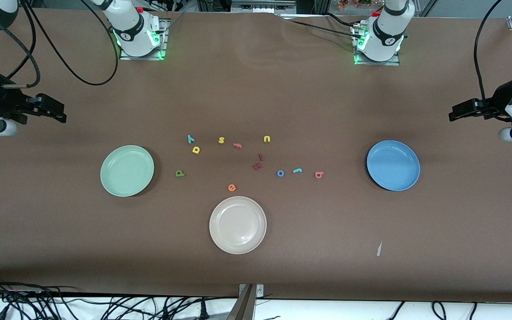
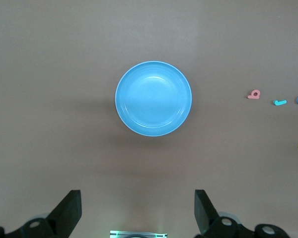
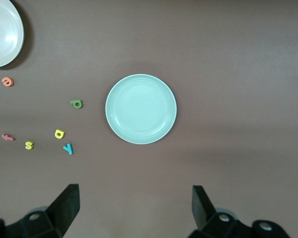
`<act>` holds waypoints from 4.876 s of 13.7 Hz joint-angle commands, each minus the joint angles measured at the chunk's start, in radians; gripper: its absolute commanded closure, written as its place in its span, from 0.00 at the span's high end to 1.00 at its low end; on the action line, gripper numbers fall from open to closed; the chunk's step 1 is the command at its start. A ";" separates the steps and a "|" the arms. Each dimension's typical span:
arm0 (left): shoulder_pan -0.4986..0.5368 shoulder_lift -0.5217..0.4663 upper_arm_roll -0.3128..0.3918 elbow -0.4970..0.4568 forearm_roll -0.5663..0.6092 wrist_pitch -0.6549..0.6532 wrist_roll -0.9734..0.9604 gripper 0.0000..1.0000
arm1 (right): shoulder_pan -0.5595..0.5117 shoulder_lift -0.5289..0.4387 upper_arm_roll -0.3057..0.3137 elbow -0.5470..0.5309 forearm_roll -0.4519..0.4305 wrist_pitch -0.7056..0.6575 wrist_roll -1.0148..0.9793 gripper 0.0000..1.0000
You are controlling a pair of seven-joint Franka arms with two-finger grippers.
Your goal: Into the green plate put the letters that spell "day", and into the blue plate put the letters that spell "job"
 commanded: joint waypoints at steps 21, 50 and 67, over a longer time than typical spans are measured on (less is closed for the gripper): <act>0.017 0.062 -0.006 0.033 0.021 -0.008 0.006 1.00 | -0.003 -0.017 0.026 -0.045 0.011 0.060 -0.029 1.00; 0.015 0.079 -0.003 0.031 0.022 -0.008 0.008 1.00 | -0.005 -0.156 -0.023 -0.141 0.012 0.039 -0.040 1.00; 0.028 0.085 -0.003 0.031 0.022 -0.008 0.008 1.00 | -0.003 -0.161 -0.019 -0.157 0.046 0.064 -0.040 1.00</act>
